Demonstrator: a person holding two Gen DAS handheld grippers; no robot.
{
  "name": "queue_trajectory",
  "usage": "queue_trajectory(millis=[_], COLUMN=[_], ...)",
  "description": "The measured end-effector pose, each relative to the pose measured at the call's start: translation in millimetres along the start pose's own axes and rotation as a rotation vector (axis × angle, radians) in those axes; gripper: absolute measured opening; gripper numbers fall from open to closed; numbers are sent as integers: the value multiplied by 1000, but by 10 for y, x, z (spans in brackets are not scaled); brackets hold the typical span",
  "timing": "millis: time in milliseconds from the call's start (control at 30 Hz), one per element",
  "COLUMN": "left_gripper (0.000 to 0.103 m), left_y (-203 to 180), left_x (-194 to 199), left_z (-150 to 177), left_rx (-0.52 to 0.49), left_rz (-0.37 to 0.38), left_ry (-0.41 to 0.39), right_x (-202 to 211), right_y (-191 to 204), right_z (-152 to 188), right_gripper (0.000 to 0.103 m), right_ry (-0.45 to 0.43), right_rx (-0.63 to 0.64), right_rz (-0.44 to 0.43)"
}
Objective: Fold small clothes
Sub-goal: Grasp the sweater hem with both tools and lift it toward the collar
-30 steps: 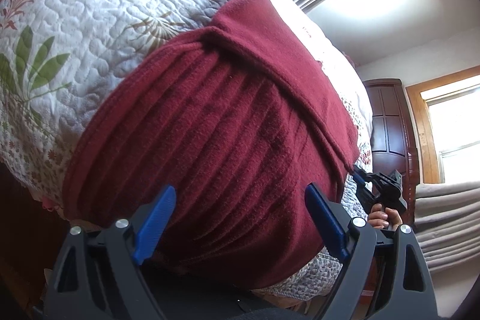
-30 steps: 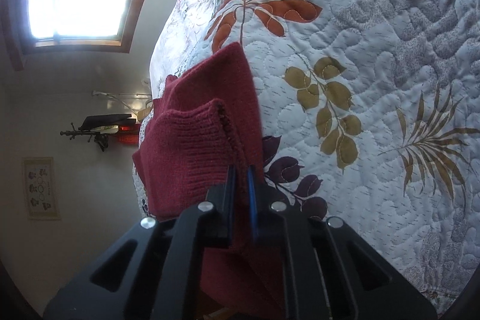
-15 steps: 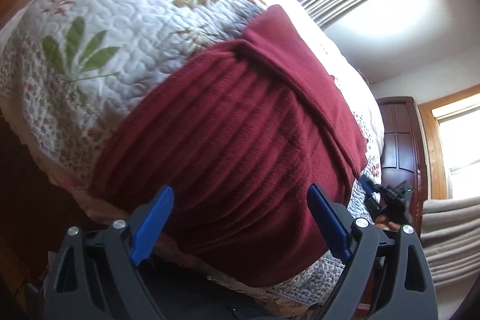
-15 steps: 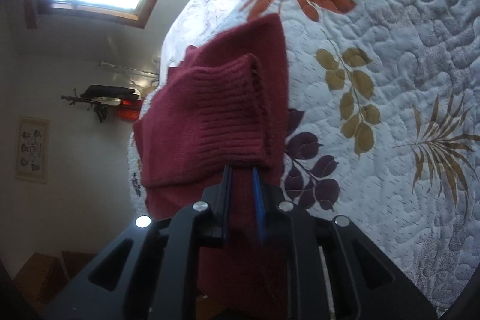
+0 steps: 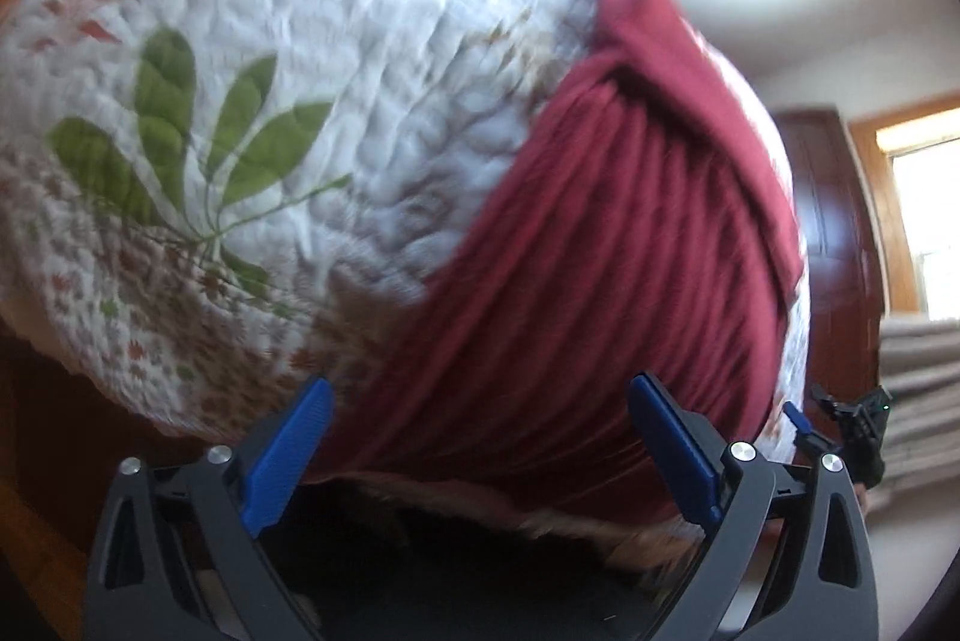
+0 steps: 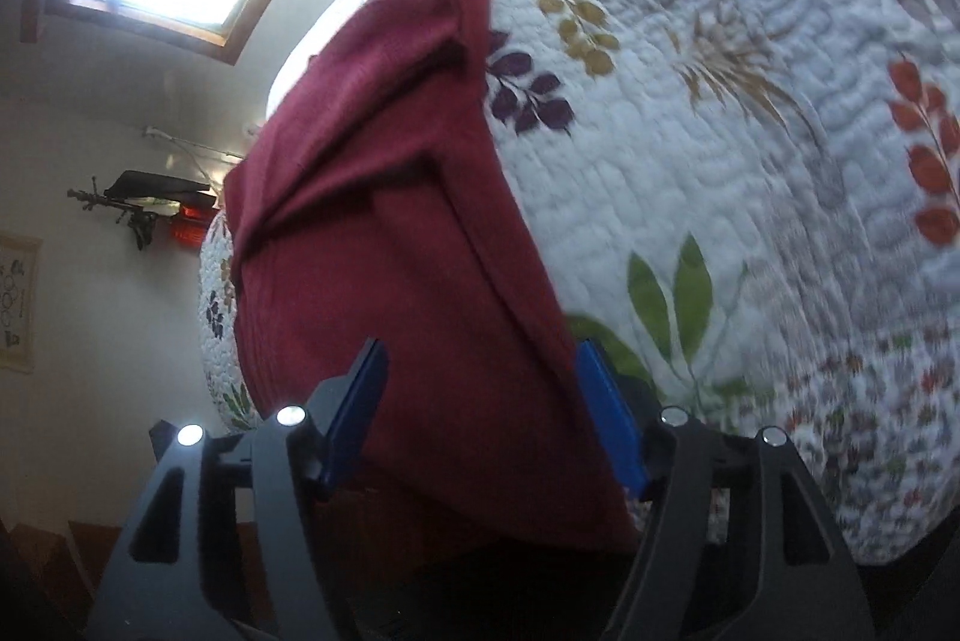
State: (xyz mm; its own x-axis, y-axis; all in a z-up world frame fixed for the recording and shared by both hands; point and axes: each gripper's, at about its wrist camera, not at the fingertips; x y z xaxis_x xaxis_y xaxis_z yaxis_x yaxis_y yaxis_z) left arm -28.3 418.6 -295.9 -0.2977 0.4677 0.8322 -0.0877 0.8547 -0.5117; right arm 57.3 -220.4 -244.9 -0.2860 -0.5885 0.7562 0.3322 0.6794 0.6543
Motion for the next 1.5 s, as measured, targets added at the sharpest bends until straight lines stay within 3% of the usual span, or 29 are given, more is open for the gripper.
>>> queue_trajectory(millis=[233, 467, 733, 1100, 1267, 1433, 1500], left_gripper=[99, 99, 99, 98, 71, 73, 34], left_y=[188, 329, 584, 548, 424, 273, 214], left_x=[-383, -622, -637, -784, -895, -1040, -1071], left_z=[159, 342, 414, 573, 535, 494, 481], left_rx=[-116, -134, -69, -66, -95, -93, -111], left_rz=[69, 95, 121, 161, 182, 170, 174], left_ry=[127, 209, 163, 210, 249, 251, 278], right_x=[30, -176, -603, -793, -783, -786, -782], right_y=[-438, -734, -863, -793, -778, -766, -742], right_z=[857, 1278, 1386, 1275, 1315, 1359, 1357], right_gripper=[69, 73, 73, 74, 74, 74, 74], right_ry=[-14, 16, 78, 93, 98, 101, 101], right_rx=[-115, -147, -80, 0, -2, -9, -12], right_rz=[72, 116, 132, 136, 111, 115, 114])
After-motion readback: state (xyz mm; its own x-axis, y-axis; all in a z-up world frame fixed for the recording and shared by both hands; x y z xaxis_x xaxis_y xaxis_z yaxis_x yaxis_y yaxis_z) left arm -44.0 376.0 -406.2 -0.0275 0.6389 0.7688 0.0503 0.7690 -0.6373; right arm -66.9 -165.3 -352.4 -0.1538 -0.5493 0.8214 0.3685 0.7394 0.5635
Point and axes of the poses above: each gripper's, at about its wrist camera, not at the fingertips, and x roughly against the way its jaws point, y to its left, z to its underside, and after that the axes turned 12 degrees about -x, right-handed
